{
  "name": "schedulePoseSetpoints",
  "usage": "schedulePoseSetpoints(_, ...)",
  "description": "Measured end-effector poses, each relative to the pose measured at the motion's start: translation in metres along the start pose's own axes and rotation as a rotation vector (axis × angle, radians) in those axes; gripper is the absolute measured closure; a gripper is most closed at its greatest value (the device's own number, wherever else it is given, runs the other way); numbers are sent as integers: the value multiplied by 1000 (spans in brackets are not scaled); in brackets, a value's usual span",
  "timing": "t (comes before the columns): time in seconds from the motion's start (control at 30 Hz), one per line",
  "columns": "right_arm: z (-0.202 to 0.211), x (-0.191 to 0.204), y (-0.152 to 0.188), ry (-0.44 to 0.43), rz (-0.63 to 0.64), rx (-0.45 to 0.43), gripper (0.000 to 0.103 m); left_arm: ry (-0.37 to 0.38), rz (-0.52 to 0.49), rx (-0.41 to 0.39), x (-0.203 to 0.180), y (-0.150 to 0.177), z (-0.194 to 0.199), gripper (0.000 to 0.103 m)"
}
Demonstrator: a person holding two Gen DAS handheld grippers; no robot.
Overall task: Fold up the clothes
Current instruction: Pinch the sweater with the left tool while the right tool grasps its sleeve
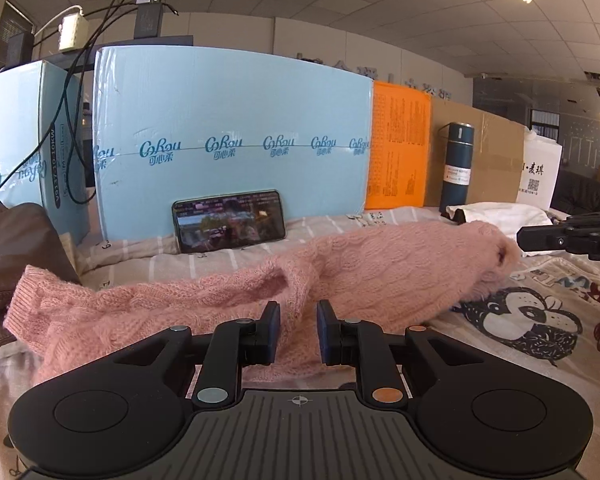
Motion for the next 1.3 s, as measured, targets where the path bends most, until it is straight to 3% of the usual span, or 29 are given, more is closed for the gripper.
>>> schedulePoseSetpoints(0.1, 22, 8, 17, 8, -26, 16, 101, 9, 1, 10, -7, 5, 13, 84)
schedulePoseSetpoints(0.17, 27, 6, 26, 27, -55, 35, 100, -28, 11, 4, -3, 4, 13, 83)
schedulePoseSetpoints(0.23, 24, -4, 25, 82, -108, 38, 88, -53, 24, 3, 1, 2, 12, 80)
schedulePoseSetpoints(0.3, 19, -14, 20, 108, -163, 27, 65, -83, 29, -1, 5, 1, 10, 67)
schedulePoseSetpoints(0.37, 14, -20, 15, 116, -193, 19, 58, -120, 24, -3, 10, 0, 7, 52)
schedulePoseSetpoints(0.47, -3, -27, 8, 132, -183, 34, 47, -148, 18, 3, 18, -4, 0, 43)
schedulePoseSetpoints(0.63, -36, -50, -8, 193, -194, 79, 43, -164, -9, 30, 33, -19, -28, 40)
schedulePoseSetpoints(0.73, -59, -74, -21, 256, -230, 117, 34, -139, -1, 64, 41, -28, -54, 37)
schedulePoseSetpoints(0.83, -81, -121, -23, 357, -349, 191, 29, -98, 60, 95, 51, -31, -78, 32)
schedulePoseSetpoints(0.97, -101, -173, -8, 510, -484, 298, 29, -87, 141, 141, 59, -13, -97, 32)
schedulePoseSetpoints(1.1, -116, -178, 23, 522, -510, 354, 32, -65, 110, 182, 52, -5, -101, 34)
schedulePoseSetpoints(1.23, -119, -167, 30, 655, -382, 296, 55, -52, 87, 186, 47, -4, -101, 34)
schedulePoseSetpoints(1.3, -118, -163, 31, 676, -348, 278, 74, -50, 76, 185, 44, -3, -101, 42)
Point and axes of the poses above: each gripper's, at about its wrist camera, not at the fingertips, and z roughly against the way its jaws point, x to its left, y to its underside, the point moved 8 cm from there along -z, roughly the way its jaws point
